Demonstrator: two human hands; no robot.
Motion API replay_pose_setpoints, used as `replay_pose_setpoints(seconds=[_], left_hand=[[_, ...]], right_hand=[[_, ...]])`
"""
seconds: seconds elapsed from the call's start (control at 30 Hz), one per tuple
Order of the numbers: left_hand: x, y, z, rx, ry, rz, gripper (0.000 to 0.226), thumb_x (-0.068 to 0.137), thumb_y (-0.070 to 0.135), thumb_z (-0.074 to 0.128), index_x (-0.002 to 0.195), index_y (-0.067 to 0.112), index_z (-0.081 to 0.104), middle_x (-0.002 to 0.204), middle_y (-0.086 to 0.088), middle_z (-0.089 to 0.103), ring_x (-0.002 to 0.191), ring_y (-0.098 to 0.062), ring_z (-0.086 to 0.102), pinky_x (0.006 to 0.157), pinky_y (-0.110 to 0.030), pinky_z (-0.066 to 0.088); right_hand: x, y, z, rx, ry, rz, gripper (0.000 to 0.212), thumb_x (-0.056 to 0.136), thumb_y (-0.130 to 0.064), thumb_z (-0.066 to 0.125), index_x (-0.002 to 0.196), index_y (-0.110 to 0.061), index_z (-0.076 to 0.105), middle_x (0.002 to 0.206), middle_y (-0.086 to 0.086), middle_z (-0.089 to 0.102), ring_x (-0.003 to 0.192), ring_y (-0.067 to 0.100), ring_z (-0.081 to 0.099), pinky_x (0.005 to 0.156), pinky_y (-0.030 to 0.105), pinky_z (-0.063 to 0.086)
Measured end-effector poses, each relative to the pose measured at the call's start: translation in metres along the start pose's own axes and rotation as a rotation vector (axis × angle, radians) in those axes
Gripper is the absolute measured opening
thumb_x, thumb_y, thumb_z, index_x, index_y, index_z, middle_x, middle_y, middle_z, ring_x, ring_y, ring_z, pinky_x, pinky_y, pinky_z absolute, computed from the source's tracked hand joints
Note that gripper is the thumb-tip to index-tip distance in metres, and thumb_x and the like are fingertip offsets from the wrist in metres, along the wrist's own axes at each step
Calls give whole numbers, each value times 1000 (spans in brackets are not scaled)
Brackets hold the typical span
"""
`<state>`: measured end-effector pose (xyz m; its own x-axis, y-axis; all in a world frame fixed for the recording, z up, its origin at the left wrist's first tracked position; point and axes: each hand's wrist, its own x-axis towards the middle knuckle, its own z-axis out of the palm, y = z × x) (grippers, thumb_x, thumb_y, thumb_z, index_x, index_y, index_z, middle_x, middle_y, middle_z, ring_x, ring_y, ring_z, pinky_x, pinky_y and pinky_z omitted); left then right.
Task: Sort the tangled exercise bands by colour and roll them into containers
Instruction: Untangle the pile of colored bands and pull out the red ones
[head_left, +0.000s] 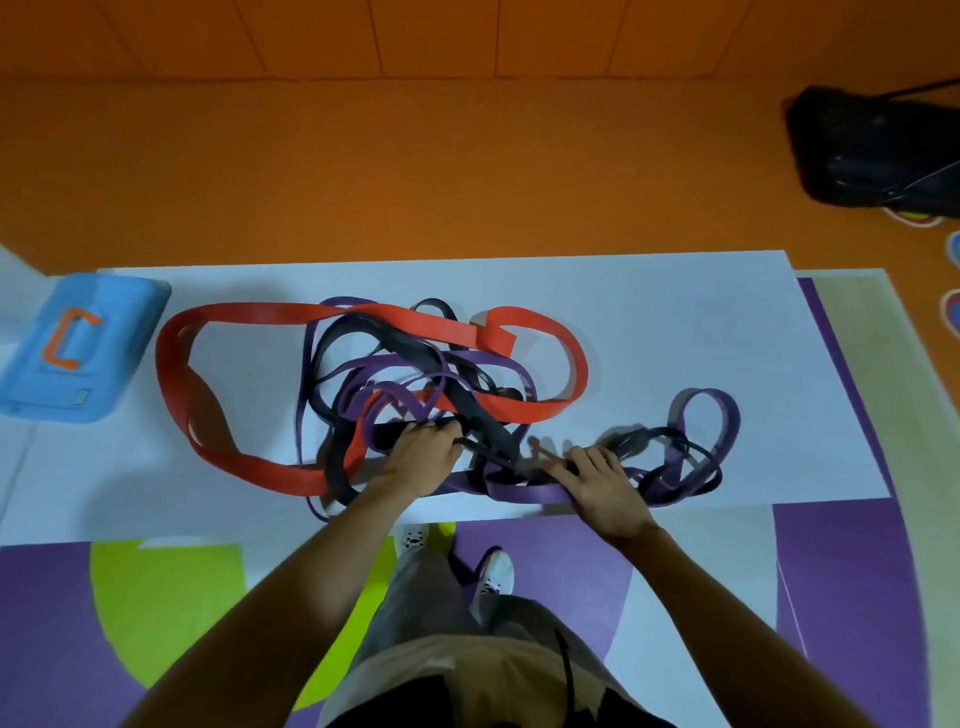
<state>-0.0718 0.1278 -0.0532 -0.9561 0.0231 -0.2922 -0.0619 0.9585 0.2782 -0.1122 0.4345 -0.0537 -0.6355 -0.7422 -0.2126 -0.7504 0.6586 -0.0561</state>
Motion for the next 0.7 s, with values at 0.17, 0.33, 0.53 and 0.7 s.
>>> replay_pose_setpoints(seconds=[0.17,0.33,0.53,0.7], left_hand=[[5,-9,-27,-300,-66,-101,8,103,28,53,107,22,56,86,-2,75,80,-26,70,75,-42,54],[14,0,-51,-388,-86,-159,20,103,31,48,101,18,64,84,-1,75,86,-25,71,80,-42,55],[18,-10,-51,-534,-84,-222,32,104,45,46,105,20,66,99,-4,76,95,-26,71,90,-51,56],[-5,4,-45,-499,309,-267,36,95,17,68,130,19,60,129,-1,62,122,-23,54,104,-43,48]], right_hand=[[14,-6,-8,87,-21,51,54,81,-3,73,131,-9,53,118,12,54,102,32,54,90,45,56],[27,-14,-23,250,-24,14,41,88,-5,60,128,-10,52,114,10,58,101,30,54,88,40,50],[52,-31,-39,325,-41,142,41,103,-34,53,138,-14,47,115,9,71,95,38,70,76,44,54],[74,-38,-55,390,-51,288,43,99,-33,59,139,-18,50,110,9,73,97,37,71,82,42,56]])
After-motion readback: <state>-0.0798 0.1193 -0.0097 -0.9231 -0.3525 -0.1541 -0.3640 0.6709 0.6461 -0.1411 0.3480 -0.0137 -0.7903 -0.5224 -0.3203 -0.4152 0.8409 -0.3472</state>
